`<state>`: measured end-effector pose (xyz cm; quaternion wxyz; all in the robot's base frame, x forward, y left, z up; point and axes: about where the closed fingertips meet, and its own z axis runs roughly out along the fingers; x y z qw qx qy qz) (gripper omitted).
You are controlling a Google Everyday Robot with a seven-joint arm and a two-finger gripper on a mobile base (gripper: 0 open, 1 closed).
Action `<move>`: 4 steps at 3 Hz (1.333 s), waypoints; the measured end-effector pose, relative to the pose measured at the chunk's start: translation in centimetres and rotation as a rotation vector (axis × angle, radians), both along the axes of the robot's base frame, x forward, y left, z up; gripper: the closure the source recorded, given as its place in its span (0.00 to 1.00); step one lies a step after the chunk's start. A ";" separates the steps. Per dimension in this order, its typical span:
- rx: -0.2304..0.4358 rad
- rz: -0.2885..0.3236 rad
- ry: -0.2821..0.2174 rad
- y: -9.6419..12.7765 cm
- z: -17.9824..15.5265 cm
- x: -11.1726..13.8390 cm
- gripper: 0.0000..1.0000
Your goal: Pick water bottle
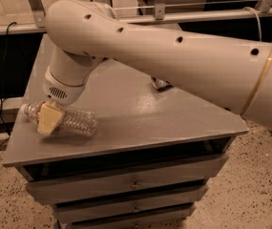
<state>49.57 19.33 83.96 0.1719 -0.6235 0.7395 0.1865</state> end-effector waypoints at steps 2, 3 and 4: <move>0.025 -0.068 -0.085 -2.7 1.4 2.1 0.87; 0.128 -0.103 -0.144 -5.5 3.4 5.5 1.00; 0.255 -0.127 -0.199 -8.4 5.8 8.8 1.00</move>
Offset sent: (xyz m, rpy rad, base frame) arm 0.0516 -0.0608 0.0339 0.0772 -0.1769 -0.1149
